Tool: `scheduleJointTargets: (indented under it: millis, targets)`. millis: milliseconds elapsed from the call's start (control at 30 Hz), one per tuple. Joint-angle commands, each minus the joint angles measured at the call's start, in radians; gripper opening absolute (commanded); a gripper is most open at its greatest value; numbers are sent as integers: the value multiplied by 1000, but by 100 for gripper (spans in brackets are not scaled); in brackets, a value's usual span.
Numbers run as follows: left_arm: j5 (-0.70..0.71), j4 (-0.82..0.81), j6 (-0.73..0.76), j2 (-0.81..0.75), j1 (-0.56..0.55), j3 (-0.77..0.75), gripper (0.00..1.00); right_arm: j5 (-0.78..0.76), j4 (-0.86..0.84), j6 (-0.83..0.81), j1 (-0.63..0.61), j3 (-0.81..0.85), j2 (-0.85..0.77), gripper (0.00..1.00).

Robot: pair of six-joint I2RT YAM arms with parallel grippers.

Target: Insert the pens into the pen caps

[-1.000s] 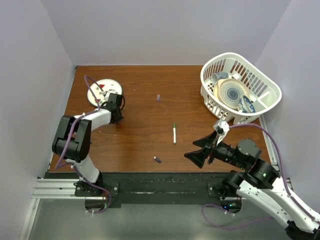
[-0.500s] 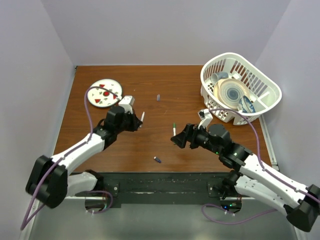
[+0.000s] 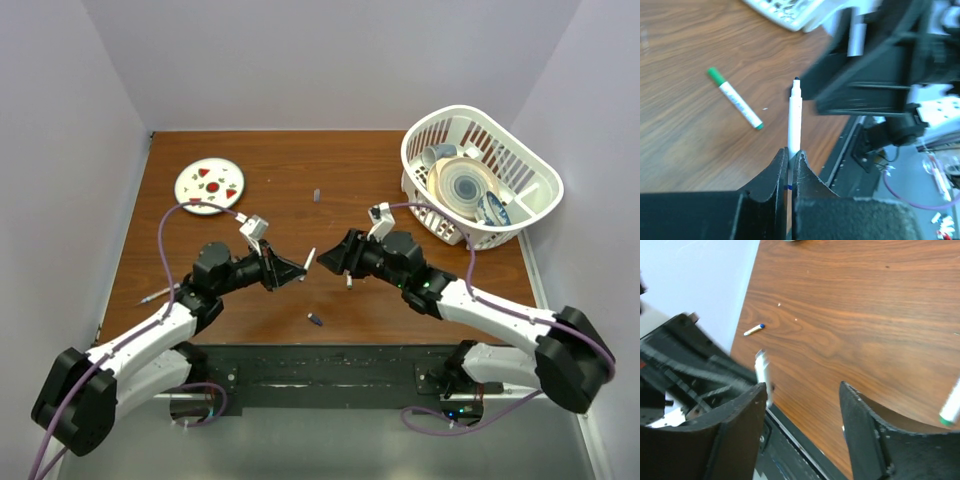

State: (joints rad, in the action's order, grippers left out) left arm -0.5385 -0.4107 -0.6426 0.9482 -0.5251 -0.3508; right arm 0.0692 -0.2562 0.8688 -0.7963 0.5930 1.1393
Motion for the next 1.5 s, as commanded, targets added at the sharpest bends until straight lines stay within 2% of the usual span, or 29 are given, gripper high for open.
scheduleJointTargets:
  millis: [0,333,400,733,933,1067,1200,1300,1333,1433,1467]
  targets:
    - [-81,-146,-55,-12,-10,15,0,81,-213,47,0,65,72,61]
    - [-103,-235,-97,37,-16,38,0,96,-249,33,-1,91,112,59]
    - [-101,-255,-109,41,-16,41,0,87,-213,27,-1,96,109,59]
    - [-81,-284,-155,31,-15,44,0,-35,-123,22,-1,33,-48,59]
    - [-97,-327,-184,43,-16,49,0,18,-147,7,-1,39,-61,63]
    - [-113,-368,-209,50,-16,55,0,75,-172,6,-3,56,-20,62]
    - [-120,-373,-212,44,-16,56,0,110,-218,18,-4,50,16,53]
    - [-129,-372,-212,44,-16,58,0,136,-248,22,-9,53,39,37]
    - [-132,-375,-212,43,-16,59,0,144,-265,21,-9,54,43,28]
    - [-135,-378,-212,43,-16,61,0,184,-307,22,-12,56,59,13]
    - [-136,-376,-210,41,-16,61,1,205,-316,25,-15,57,63,1]
